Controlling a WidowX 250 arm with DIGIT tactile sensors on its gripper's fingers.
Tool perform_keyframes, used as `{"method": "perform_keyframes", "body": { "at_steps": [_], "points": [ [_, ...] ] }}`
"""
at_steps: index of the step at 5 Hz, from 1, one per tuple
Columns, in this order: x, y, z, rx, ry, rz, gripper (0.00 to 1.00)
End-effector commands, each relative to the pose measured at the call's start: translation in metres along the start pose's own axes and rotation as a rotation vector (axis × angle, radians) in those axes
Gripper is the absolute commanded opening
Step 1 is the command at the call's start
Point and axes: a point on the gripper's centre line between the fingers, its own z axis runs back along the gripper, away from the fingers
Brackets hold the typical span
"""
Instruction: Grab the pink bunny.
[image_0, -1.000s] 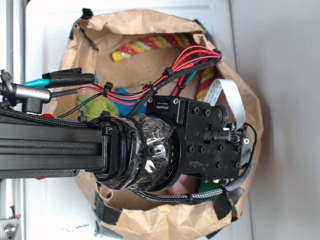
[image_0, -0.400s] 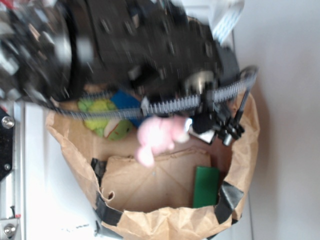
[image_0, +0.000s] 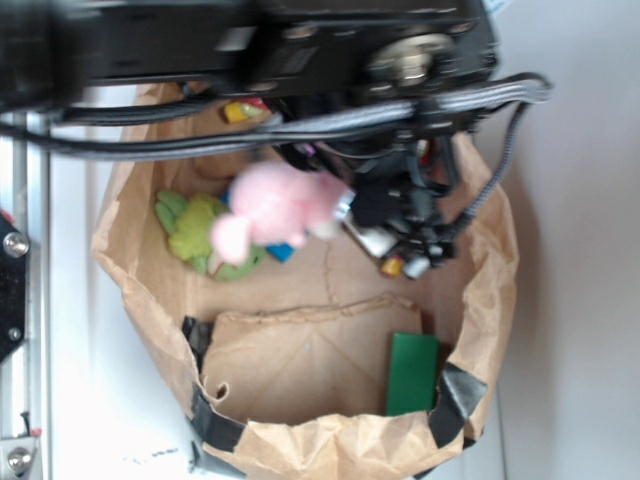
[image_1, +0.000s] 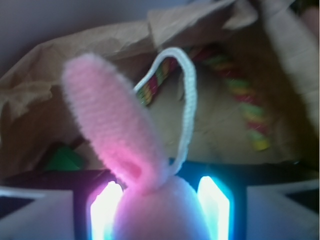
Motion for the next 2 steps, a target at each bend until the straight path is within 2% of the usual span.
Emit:
{"method": "perform_keyframes", "body": {
  "at_steps": [1,2],
  "points": [
    [-0.0116,-0.0097,0.0353,0.058,-0.076,-0.176,0.0],
    [-0.0098,-0.0132,0.0337,0.058,-0.073,-0.15,0.0]
  ]
}}
